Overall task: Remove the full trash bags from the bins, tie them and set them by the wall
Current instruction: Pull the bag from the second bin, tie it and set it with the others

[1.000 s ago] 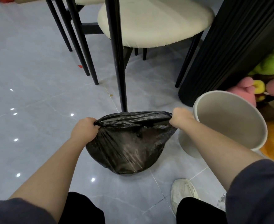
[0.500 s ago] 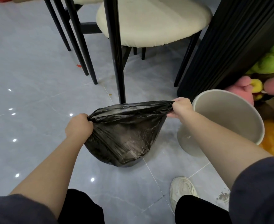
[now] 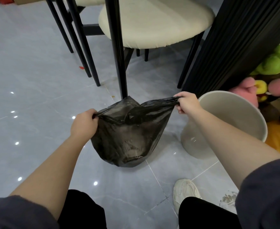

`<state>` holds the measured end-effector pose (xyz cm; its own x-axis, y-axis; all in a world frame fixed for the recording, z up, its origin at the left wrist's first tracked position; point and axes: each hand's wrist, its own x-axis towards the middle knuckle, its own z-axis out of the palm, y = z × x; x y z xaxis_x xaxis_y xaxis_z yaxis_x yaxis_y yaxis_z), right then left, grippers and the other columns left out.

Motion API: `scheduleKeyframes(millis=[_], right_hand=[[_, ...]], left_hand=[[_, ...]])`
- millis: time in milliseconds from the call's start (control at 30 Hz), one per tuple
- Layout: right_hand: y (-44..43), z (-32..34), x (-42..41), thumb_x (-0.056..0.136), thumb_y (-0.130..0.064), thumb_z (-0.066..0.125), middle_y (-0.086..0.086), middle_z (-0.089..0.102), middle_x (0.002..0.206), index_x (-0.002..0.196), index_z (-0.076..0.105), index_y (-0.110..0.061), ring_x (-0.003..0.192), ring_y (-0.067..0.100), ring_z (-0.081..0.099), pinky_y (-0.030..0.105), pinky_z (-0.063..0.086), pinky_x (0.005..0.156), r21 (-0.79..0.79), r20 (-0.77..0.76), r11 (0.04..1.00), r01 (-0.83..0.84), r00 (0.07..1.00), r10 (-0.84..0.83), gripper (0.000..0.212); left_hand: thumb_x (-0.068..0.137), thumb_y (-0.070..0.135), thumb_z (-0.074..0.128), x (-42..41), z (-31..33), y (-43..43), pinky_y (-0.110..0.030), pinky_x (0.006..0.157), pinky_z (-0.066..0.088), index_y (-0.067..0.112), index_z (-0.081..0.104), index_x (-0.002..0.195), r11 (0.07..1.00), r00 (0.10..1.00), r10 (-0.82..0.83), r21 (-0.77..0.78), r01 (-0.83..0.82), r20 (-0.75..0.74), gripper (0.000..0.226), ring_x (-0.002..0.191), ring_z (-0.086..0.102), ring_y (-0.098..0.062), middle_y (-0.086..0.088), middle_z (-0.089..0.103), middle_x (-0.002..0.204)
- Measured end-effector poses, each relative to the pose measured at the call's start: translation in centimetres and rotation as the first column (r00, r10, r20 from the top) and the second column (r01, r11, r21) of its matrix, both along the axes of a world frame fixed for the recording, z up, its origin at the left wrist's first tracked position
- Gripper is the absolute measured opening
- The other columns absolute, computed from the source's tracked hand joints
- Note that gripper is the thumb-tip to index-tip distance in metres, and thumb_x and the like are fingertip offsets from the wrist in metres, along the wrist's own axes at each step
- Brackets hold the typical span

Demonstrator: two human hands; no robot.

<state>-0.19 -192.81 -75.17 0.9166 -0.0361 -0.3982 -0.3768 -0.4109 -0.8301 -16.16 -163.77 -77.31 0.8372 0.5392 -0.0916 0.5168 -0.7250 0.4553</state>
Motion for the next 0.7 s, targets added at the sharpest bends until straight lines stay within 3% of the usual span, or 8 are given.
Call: scheduleKeyframes(millis=[100,167,267,367,433,533,633,700], right_hand=[[1.1,1.0,-0.8,0.082,0.008,0.028,0.010,0.044,0.055,0.067,0.053,-0.015,0.042,0.017,0.041,0.023,0.038,0.047,0.121,-0.025,0.980,-0.160,0.986,0.165,0.038],[2.0,1.7,-1.4,0.081,0.008,0.027,0.010,0.046,0.058,0.063,0.051,-0.013,0.050,0.020,0.047,0.027,0.045,0.053,0.160,-0.016,0.957,-0.240,0.969,0.246,0.037],[3.5,2.4,-2.5,0.081,0.005,0.031,0.008,0.045,0.061,0.058,0.047,-0.013,0.055,0.021,0.050,0.027,0.048,0.057,0.202,-0.007,0.916,-0.347,0.935,0.355,0.033],[4.8,2.5,-3.4,0.084,0.002,0.036,0.009,0.045,0.063,0.060,0.046,-0.011,0.057,0.022,0.051,0.033,0.049,0.063,0.272,-0.047,0.885,-0.378,0.913,0.405,0.029],[5.4,2.5,-4.1,0.087,0.000,0.039,0.009,0.051,0.064,0.066,0.052,-0.009,0.057,0.022,0.056,0.035,0.051,0.066,0.328,-0.075,0.858,-0.395,0.895,0.441,0.026],[5.8,2.7,-4.8,0.089,-0.001,0.038,-0.002,0.056,0.051,0.071,0.056,-0.008,0.045,0.009,0.055,0.033,0.052,0.065,0.307,-0.041,0.820,-0.483,0.854,0.519,0.026],[5.9,2.8,-5.1,0.087,0.000,0.038,-0.011,0.050,0.039,0.072,0.056,-0.007,0.039,0.003,0.049,0.033,0.049,0.064,0.262,0.013,0.792,-0.551,0.823,0.568,0.025],[5.9,2.9,-5.3,0.086,0.001,0.038,-0.011,0.049,0.041,0.071,0.057,-0.006,0.041,0.003,0.048,0.033,0.047,0.063,0.269,0.043,0.767,-0.582,0.803,0.594,0.025]], left_hand=[[0.090,0.006,0.045,0.3,1.2,-1.6,-0.034,0.071,0.048,0.014,0.063,0.096,0.973,0.978,-0.116,-0.180,0.147,0.174,0.021,0.080,0.057,-0.025,-0.006,0.063,0.084],[0.091,0.004,0.045,0.7,1.8,-3.1,-0.030,0.072,0.041,0.007,0.062,0.095,0.945,0.961,-0.183,-0.231,0.230,0.208,0.017,0.083,0.053,-0.022,-0.006,0.058,0.089],[0.093,0.004,0.044,1.4,2.1,-5.1,-0.027,0.063,0.037,0.007,0.058,0.092,0.896,0.964,-0.167,-0.375,0.237,0.208,0.015,0.081,0.051,-0.019,-0.006,0.056,0.087],[0.094,0.003,0.039,1.7,2.3,-6.8,-0.022,0.067,0.042,0.012,0.058,0.094,0.838,0.964,-0.139,-0.492,0.235,0.225,0.021,0.079,0.053,-0.016,-0.004,0.060,0.086],[0.094,0.002,0.038,1.8,2.3,-7.6,-0.028,0.063,0.046,0.023,0.053,0.094,0.822,0.962,-0.127,-0.518,0.238,0.241,0.025,0.073,0.056,-0.020,0.000,0.062,0.083],[0.091,0.002,0.049,2.1,2.4,-7.7,-0.045,0.071,0.052,0.033,0.041,0.118,0.779,0.957,-0.111,-0.574,0.252,0.270,0.042,0.073,0.065,-0.032,-0.002,0.070,0.090],[0.088,0.003,0.059,2.0,2.7,-7.8,-0.031,0.075,0.051,0.033,0.014,0.146,0.722,0.924,-0.301,-0.577,0.383,0.237,0.080,0.078,0.068,-0.019,-0.004,0.071,0.092],[0.087,0.003,0.061,1.9,2.8,-8.6,-0.026,0.083,0.051,0.027,0.022,0.147,0.634,0.878,-0.425,-0.620,0.462,0.219,0.076,0.091,0.068,-0.014,-0.004,0.069,0.107]])
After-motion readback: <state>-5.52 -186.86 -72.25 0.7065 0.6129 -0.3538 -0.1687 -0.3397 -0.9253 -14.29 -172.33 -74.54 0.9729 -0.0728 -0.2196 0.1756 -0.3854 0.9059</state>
